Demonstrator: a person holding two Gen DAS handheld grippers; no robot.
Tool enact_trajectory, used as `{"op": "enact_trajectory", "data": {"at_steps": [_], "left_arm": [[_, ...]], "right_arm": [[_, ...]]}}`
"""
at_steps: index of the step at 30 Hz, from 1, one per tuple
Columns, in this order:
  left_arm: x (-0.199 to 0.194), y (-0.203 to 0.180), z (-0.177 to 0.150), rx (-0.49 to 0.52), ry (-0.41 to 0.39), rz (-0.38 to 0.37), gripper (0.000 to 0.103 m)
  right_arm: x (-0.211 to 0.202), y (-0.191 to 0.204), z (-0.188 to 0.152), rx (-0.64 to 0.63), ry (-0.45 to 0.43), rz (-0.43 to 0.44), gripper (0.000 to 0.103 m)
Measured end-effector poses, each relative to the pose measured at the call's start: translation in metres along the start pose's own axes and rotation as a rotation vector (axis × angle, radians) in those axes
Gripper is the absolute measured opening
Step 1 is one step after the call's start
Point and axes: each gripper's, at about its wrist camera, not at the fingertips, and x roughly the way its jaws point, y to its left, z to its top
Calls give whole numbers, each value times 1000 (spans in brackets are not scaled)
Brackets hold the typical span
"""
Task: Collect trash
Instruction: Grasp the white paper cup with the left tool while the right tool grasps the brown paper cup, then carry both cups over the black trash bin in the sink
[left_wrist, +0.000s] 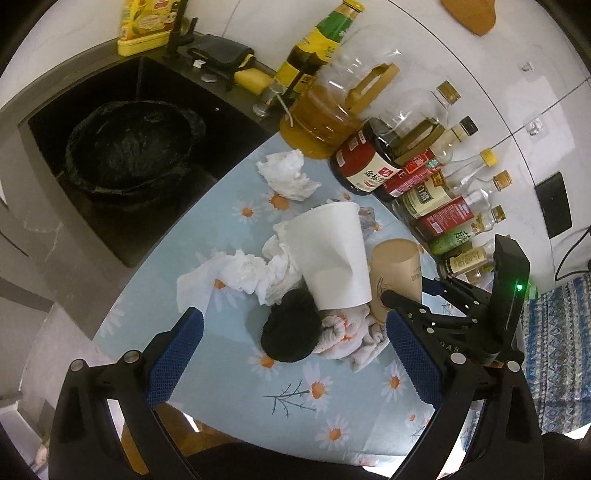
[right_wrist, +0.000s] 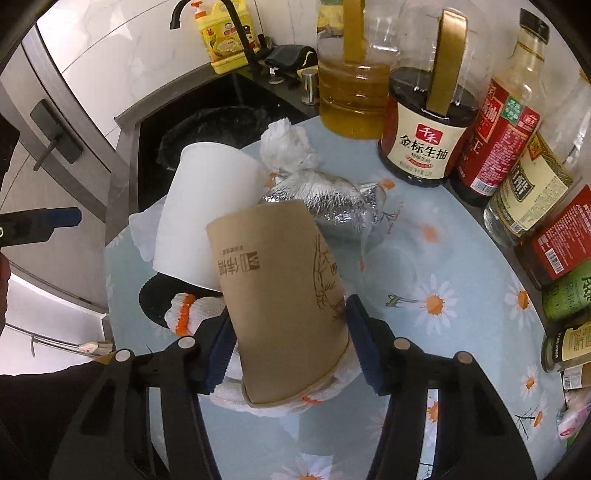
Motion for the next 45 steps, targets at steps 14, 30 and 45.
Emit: {"op": "enact_trajectory", "data": {"at_steps": [14,30,45], "left_arm": [[43,-24,26,22,88,-13,96],[107,-46,43,50,220,106,77],[105,-41,46,34,212,67,64]], "right_arm": [[-57,-8,-16,101,-144,16,56],[-96,-23,-70,249,-242,28,56],[-88,-24,-74,301,-244,44,56]]}}
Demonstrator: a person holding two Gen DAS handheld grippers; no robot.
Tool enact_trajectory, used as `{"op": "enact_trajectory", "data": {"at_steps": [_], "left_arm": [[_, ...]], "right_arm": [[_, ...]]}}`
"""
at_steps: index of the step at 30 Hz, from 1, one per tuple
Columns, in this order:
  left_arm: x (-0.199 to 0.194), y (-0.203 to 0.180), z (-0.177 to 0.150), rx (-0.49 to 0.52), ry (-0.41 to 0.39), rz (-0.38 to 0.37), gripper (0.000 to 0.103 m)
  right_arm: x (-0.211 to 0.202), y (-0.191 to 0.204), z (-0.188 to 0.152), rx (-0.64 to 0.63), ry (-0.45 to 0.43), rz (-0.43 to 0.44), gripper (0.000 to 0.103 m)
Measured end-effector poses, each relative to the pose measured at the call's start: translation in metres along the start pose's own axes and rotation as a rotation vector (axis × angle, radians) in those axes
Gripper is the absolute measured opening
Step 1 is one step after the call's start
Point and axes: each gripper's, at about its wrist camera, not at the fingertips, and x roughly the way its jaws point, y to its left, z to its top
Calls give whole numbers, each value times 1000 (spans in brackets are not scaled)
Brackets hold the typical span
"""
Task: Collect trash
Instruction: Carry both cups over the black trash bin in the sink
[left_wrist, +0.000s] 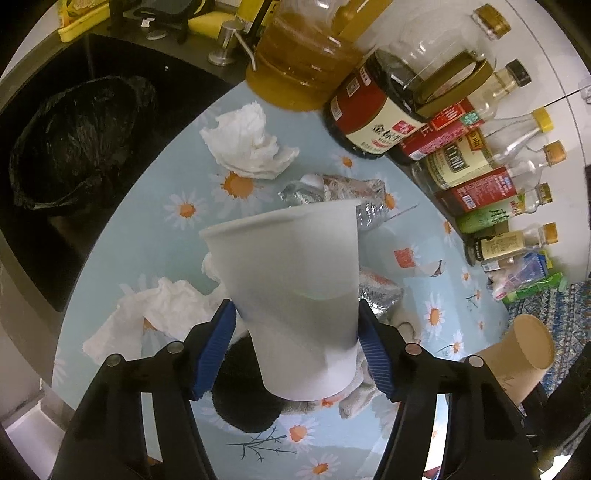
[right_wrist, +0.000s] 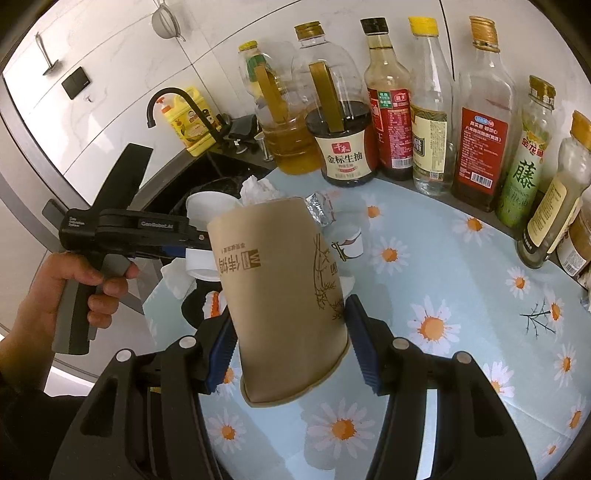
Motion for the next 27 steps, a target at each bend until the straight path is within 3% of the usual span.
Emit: {"op": "enact_trajectory", "data": {"at_steps": [15,27], "left_arm": [[-52,36,22,80,-63,-112,64],[-77,157,81,127,-45,-135,64]], "right_arm": [[43,48,32,-20,45,-66,56],[137,147,97,5,84,-99,56]]}}
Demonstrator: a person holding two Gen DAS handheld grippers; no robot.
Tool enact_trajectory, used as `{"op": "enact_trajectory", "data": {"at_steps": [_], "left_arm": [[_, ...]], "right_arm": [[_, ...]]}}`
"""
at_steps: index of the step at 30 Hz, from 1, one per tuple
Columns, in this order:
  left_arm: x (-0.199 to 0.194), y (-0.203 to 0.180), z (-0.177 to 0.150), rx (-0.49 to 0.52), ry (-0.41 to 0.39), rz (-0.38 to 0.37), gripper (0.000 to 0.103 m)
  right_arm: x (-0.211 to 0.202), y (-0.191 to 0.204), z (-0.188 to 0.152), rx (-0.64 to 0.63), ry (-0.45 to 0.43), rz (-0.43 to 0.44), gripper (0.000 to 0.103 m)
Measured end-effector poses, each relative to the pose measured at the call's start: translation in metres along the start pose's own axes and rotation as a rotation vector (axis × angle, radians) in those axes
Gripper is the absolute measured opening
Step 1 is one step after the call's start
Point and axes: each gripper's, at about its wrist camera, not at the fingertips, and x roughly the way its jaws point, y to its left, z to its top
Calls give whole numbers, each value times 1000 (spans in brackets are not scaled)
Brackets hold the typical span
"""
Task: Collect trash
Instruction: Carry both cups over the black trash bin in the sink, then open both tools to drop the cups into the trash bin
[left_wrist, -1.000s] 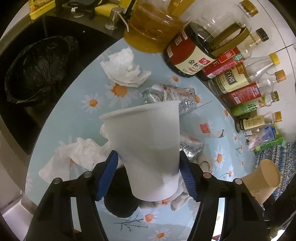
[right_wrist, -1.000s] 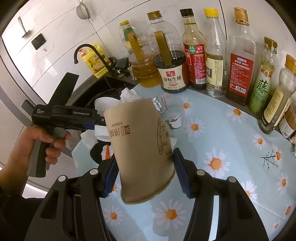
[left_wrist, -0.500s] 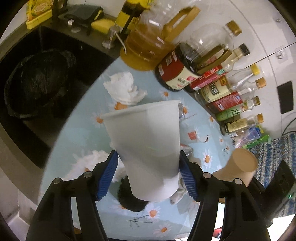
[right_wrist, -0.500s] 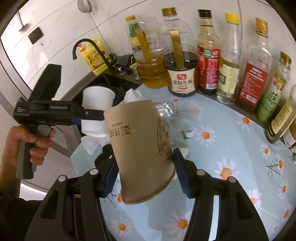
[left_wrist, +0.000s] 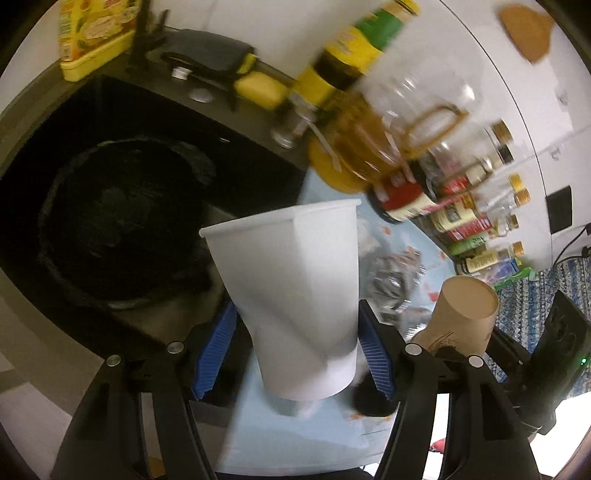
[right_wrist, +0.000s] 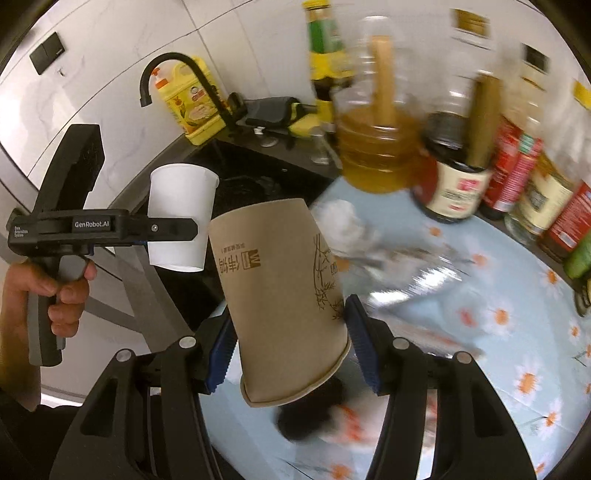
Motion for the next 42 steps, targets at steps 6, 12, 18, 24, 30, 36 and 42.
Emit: {"op": "enact_trajectory", "data": {"at_steps": [6,12,18,24,30,36,42], "left_arm": [[-20,60,30,-4,13,11,64],[-32,104,51,-4,39,19,64],[-39,134,70,12,56,25,64],[-36,158,87,15,80,27,64],[-20,179,96,0,128,18,64],[3,190,105,-19,180,9,64],[17,193,111,-15,223,51,77]], "right_arm": [[46,50,34,18,19,15,56],[86,88,57,49,38,26,57],[120,115,84,69,31,29,57],[153,125,106,104,41,42,57],[185,129,124,129,76,44,57],[208,119,131,169,120,31,57],[219,108,132,242,152,69,68]]}}
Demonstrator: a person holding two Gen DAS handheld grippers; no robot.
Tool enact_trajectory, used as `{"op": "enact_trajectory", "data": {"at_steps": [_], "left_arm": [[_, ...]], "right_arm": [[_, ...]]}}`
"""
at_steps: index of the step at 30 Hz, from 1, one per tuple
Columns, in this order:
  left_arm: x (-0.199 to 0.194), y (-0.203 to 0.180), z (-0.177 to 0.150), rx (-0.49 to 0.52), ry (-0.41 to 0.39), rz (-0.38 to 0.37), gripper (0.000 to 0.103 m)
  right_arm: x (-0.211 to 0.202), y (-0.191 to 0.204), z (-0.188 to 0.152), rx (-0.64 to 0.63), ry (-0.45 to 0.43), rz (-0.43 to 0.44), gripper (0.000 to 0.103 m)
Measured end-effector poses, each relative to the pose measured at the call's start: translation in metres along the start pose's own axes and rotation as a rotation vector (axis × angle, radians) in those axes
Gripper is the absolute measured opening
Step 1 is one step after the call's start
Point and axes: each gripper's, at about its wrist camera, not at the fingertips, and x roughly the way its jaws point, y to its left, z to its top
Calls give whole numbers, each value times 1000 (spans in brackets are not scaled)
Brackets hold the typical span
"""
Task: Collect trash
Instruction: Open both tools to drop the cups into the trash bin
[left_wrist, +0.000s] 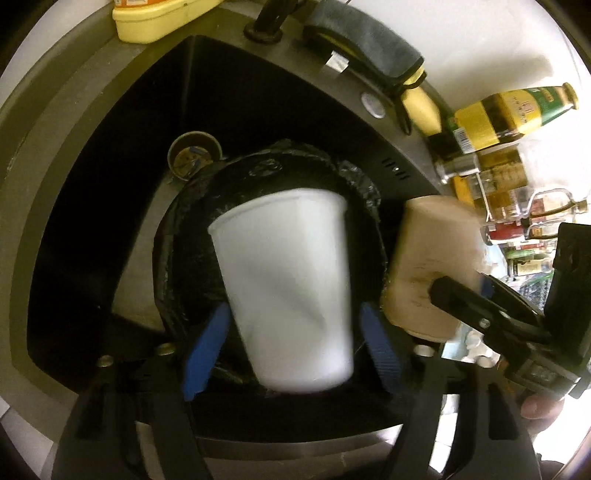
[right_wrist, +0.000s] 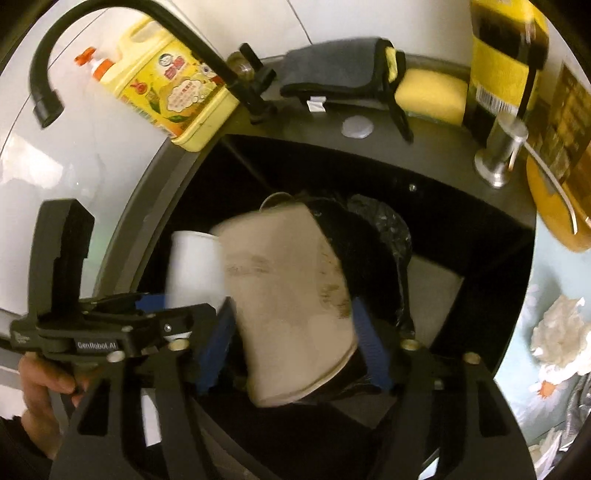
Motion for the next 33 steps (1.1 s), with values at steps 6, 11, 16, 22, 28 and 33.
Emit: {"op": "enact_trajectory", "data": {"at_steps": [6,11,16,22,28,33], "left_arm": [[2,8,2,-22,11,8,77],[-3,7,0,-14,4,7,77],[-6,3,-7,-9,-5,-5,77],[-12,0,-15,-5,-14,-19,77],[-23,-11,-23,30,-36,-25,77],[-30,-27,-34,71,-52,-15,77]], "right_arm": [[-4,-5,0,28,-1,1,68],[-11,-6,-5,34,-2,1,68],[-15,-6,-11,44,-15,-1,68],[-27,-3,-21,46,-34,-8,68],[-48,-5,-36,52,-70,-30,68],[-61,-11,-53,70,-79,-37,68]]}}
